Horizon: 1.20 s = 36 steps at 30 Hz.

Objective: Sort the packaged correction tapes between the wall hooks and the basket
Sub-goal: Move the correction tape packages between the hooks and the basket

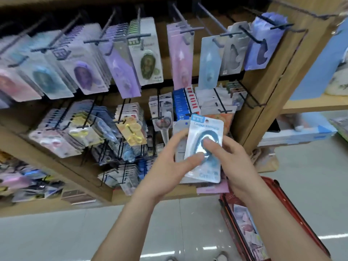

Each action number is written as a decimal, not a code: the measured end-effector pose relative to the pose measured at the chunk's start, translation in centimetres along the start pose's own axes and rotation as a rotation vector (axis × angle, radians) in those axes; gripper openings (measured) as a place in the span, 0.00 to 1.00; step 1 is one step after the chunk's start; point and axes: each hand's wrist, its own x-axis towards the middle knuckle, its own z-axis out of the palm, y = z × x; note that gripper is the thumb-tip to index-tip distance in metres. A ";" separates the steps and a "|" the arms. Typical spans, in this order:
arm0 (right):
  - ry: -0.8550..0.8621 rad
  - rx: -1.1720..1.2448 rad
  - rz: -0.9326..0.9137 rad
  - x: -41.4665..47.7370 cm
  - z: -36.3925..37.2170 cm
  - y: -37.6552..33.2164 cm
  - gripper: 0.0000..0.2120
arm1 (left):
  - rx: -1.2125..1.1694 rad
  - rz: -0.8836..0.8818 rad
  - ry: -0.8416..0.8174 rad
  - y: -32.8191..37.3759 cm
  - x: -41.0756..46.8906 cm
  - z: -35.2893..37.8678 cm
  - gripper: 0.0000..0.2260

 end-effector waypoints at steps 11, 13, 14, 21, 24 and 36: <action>0.151 -0.068 -0.113 0.2 1.8 -1.3 0.10 | -0.221 0.097 0.531 1.6 -0.2 -4.3 0.22; 0.193 -0.111 -0.172 0.2 1.4 -1.5 0.10 | 0.098 0.250 0.576 2.2 0.2 -4.1 0.14; 0.201 -0.127 -0.194 0.2 1.2 -1.6 0.10 | 0.266 0.334 0.574 2.6 0.6 -3.5 0.13; 0.261 -0.144 -0.352 1.9 -0.8 -3.8 0.11 | 0.563 0.497 0.188 2.9 4.7 3.3 0.20; 0.268 -0.077 -0.305 2.6 -3.5 -4.8 0.11 | 0.497 0.383 0.047 3.3 6.7 4.3 0.14; 0.175 -0.157 -0.380 6.6 -10.2 -8.3 0.08 | -0.046 0.176 0.178 6.2 15.2 10.4 0.16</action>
